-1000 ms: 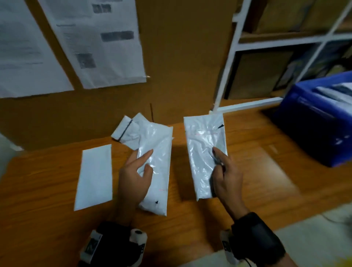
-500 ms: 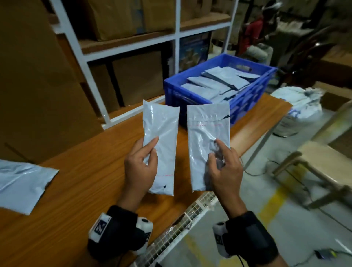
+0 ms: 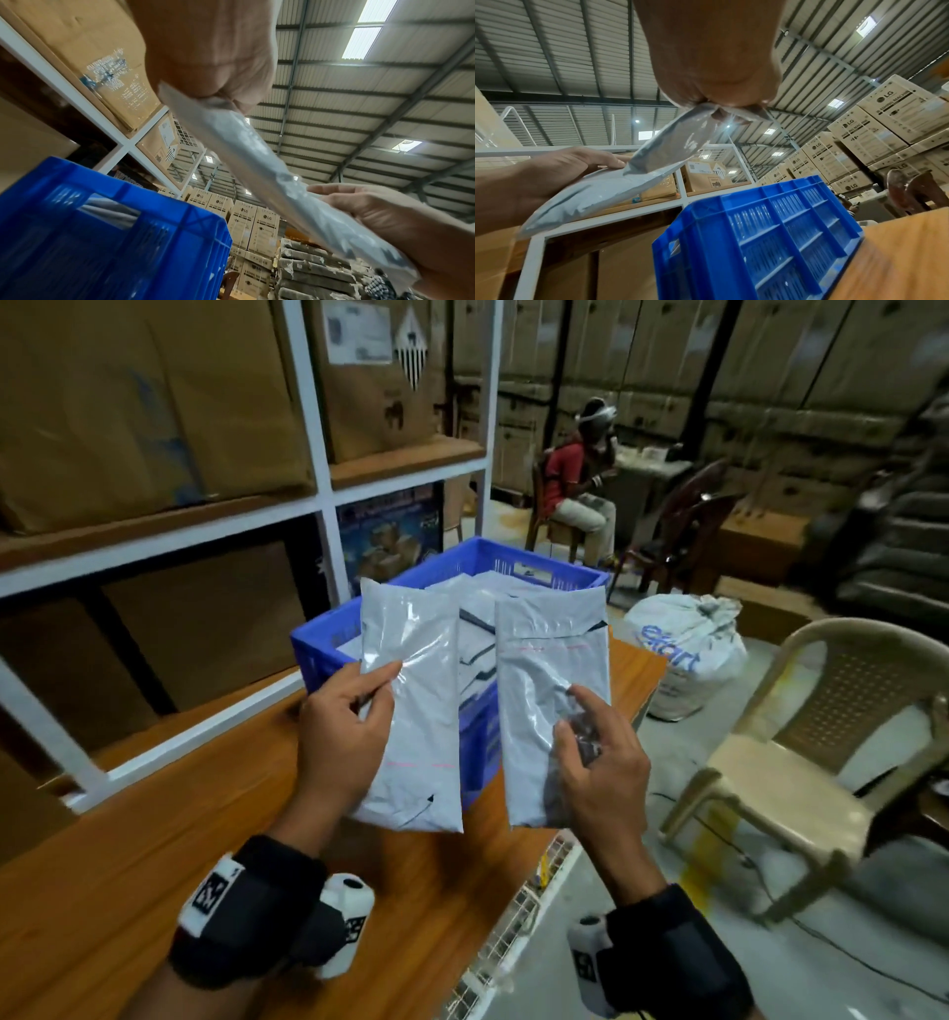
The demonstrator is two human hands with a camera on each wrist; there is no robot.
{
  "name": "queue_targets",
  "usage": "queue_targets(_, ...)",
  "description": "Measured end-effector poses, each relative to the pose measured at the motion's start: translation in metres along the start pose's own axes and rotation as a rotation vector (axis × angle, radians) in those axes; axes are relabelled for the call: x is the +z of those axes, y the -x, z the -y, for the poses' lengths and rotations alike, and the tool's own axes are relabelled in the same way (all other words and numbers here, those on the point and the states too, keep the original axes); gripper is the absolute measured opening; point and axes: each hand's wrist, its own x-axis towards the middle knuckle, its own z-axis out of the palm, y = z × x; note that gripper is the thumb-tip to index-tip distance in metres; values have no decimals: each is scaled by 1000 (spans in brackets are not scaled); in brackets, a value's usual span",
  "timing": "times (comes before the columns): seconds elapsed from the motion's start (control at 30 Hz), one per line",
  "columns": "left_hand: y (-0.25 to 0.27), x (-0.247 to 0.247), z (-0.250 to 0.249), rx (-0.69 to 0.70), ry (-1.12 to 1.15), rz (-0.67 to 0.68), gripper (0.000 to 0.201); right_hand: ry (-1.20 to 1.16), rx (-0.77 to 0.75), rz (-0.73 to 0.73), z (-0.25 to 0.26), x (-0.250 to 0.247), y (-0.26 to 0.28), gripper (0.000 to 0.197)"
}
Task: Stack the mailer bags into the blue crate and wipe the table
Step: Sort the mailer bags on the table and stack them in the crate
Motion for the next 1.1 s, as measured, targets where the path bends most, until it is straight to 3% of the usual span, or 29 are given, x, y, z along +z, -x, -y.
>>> queue_targets(0.17, -71, 26, 13, -53, -39, -75, 26, -41, -26, 80, -34, 45, -80, 39)
queue_targets(0.3, -110, 29, 27, -182, -75, -112, 29, -66, -54, 160, -51, 82, -128, 40)
queue_targets(0.6, -159, 32, 49, -559, -370, 11, 39, -151, -15, 410, -90, 128, -207, 48)
queue_targets(0.73, -167, 47, 53, -696, -371, 93, 14, -183, -28, 581, -105, 155, -239, 43)
queue_targets(0.87, -167, 64, 52, -791, -462, 223, 42, -215, -86, 783, -120, 175, -265, 42)
queue_targets(0.93, -170, 72, 44, -764, -775, 354, 54, -224, -118, 851, -132, 183, -273, 42)
queue_targets(1.0, -178, 80, 31, -706, -1095, 397, 83, -244, -105, 930, -144, 188, -278, 43)
queue_targets(1.1, -188, 92, 28, -643, -1128, 484, 101, -243, -54, 1042, -155, 193, -282, 44)
